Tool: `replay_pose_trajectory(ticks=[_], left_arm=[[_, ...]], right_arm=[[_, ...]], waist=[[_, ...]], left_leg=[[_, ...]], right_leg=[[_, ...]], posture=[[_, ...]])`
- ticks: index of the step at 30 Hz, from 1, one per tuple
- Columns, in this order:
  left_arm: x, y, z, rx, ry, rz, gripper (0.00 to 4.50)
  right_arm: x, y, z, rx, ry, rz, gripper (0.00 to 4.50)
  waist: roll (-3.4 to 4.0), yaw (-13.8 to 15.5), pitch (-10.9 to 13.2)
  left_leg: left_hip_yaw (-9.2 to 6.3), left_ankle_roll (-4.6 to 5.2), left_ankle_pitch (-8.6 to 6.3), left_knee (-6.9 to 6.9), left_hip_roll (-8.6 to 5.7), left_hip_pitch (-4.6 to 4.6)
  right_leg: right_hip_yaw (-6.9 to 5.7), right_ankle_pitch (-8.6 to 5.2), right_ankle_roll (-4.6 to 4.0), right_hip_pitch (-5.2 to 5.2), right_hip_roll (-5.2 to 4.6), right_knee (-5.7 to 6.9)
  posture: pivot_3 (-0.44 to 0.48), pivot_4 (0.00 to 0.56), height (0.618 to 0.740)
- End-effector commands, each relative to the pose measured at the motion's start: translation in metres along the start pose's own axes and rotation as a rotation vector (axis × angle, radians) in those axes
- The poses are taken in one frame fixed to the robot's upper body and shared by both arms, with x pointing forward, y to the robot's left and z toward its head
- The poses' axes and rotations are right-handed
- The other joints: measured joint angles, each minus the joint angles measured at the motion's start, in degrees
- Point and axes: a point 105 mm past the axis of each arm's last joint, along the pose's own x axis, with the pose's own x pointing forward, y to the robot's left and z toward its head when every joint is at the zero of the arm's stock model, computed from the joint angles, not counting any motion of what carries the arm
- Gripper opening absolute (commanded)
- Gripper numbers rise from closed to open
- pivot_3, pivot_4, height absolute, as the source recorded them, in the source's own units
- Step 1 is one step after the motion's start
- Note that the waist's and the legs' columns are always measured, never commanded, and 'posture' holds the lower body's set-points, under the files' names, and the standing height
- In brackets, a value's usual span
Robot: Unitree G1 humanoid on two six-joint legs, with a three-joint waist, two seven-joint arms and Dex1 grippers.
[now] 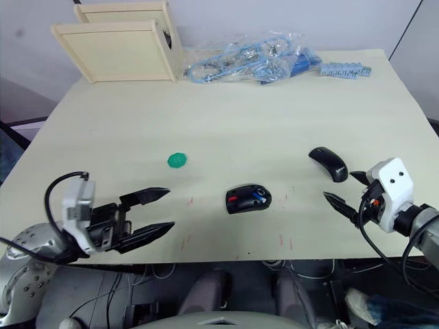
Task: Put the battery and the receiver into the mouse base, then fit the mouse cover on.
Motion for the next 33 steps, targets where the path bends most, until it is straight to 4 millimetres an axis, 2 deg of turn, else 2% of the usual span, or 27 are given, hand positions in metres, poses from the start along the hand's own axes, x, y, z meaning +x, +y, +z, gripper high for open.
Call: replay_pose_trajectory(ticks=[1, 6, 11, 16, 20, 25, 28, 33], left_arm=[[-0.005, -0.006, 0.016, 0.039, -0.072, -0.022, 4.47], [-0.007, -0.009, 0.016, 0.039, -0.065, -0.029, 4.47], [-0.003, -0.009, 0.009, 0.034, -0.032, -0.037, 4.47], [0.002, -0.005, 0.007, 0.038, -0.031, -0.037, 4.47], [0.004, -0.005, 0.006, 0.041, -0.032, -0.037, 4.47], [0.005, -0.006, 0.004, 0.044, -0.031, -0.042, 4.47], [0.006, -0.006, 0.005, 0.044, -0.028, -0.049, 4.47], [0.010, -0.004, 0.006, 0.047, -0.029, -0.062, 4.47]], right_arm=[[0.004, -0.009, 0.005, 0.027, 0.046, -0.020, 4.50], [0.016, -0.020, 0.011, 0.086, 0.089, -0.039, 4.50], [0.042, -0.037, 0.014, 0.124, 0.174, -0.051, 4.50], [0.061, -0.053, 0.015, 0.104, 0.186, -0.096, 4.50], [0.068, -0.055, 0.016, 0.120, 0.136, -0.074, 4.50], [0.066, -0.055, 0.005, 0.076, 0.086, -0.062, 4.50], [0.064, -0.048, 0.010, 0.083, 0.012, -0.009, 4.50], [0.064, -0.045, 0.004, 0.091, 0.049, 0.032, 4.50]], waist=[[-0.01, -0.09, 0.00], [0.01, -0.31, 0.01], [0.04, -0.41, 0.03], [0.03, -0.24, 0.04], [0.03, -0.31, 0.04], [0.04, -0.24, 0.05], [0.04, -0.31, 0.05], [0.05, -0.45, 0.05]], left_leg=[[0.00, 0.00, 0.00, 0.00, -0.01, -0.02], [0.15, 0.00, 0.00, -0.02, 0.00, 0.01], [0.27, 0.01, 0.00, -0.03, 0.00, 0.03], [0.23, 0.00, 0.00, -0.04, 0.00, -0.06], [0.26, 0.00, 0.00, -0.04, 0.00, -0.13], [0.28, 0.00, 0.00, -0.06, 0.02, -0.15], [0.31, 0.01, 0.00, -0.06, 0.01, -0.15], [0.33, 0.01, 0.00, -0.05, 0.02, -0.07]], right_leg=[[-0.01, -0.01, -0.02, 0.00, 0.00, -0.01], [0.03, -0.01, -0.03, -0.01, 0.04, 0.00], [0.10, -0.03, -0.07, -0.03, 0.04, -0.01], [0.05, 0.02, 0.02, -0.10, 0.04, -0.03], [0.08, 0.04, 0.04, -0.19, 0.04, -0.04], [0.10, 0.04, 0.04, -0.25, 0.05, 0.00], [0.13, 0.04, 0.05, -0.26, 0.05, 0.01], [0.18, 0.04, 0.04, -0.26, 0.08, 0.10]], posture=[[0.000, 0.150, 0.740], [0.000, 0.150, 0.740], [0.000, 0.150, 0.740], [0.000, 0.150, 0.740], [0.000, 0.150, 0.740], [0.000, 0.150, 0.740], [0.000, 0.150, 0.740], [0.000, 0.150, 0.740]])
